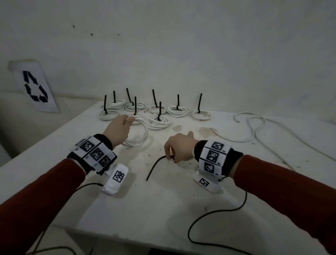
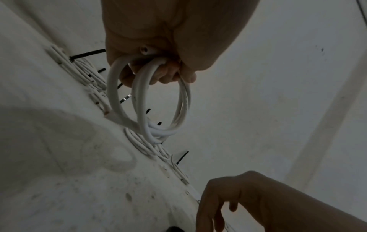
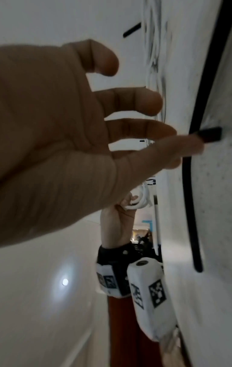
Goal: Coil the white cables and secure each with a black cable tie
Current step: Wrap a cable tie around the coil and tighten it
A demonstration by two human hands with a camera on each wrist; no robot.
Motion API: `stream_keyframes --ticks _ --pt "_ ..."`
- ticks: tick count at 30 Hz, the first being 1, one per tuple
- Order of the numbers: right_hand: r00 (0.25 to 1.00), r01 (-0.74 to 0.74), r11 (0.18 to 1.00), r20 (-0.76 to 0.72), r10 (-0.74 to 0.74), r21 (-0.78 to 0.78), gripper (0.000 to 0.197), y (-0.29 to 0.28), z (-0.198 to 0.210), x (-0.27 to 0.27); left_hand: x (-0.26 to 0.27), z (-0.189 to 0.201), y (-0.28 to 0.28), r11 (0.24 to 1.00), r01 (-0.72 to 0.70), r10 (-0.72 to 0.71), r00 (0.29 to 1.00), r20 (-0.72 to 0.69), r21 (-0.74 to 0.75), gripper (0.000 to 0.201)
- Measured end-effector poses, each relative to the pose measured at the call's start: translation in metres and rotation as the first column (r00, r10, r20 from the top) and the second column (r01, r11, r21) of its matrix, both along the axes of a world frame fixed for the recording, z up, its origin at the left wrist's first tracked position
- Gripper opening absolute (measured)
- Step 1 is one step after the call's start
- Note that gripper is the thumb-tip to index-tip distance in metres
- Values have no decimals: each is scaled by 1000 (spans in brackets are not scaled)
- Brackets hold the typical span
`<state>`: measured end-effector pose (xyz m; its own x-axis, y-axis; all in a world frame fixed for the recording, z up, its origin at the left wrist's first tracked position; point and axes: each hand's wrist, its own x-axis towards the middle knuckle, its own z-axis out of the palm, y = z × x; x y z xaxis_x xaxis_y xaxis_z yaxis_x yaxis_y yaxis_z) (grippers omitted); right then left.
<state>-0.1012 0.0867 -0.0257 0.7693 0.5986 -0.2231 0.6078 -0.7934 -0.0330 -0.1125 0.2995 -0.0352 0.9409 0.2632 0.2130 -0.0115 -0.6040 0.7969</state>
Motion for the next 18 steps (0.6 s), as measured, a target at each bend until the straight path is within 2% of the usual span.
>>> stream_keyframes --ticks 2,4,7,10,12,15,18 --pt "997 -58 990 45 64 -128 27 5 1 0 1 -1 3 1000 -11 11 1000 -17 7 37" --pt "989 -96 976 92 115 -197 23 8 2 2 5 -1 5 999 -15 14 999 -31 -35 37" --pt "983 -148 975 86 164 -165 12 5 5 7 10 3 4 996 -8 5 999 -34 -88 36" --pt "981 -182 982 -62 186 55 13 -7 16 13 14 10 1 1000 -6 5 1000 -27 -28 36" --pt "961 -138 954 -195 194 268 9 -20 31 13 18 14 -1 998 -9 10 1000 -17 70 35" --pt "904 2 869 -371 210 495 3 -41 53 11 22 20 -13 981 11 -10 1000 -7 194 37" --pt "873 104 750 -421 246 653 7 -62 64 10 26 26 -32 955 49 -58 998 23 292 35"
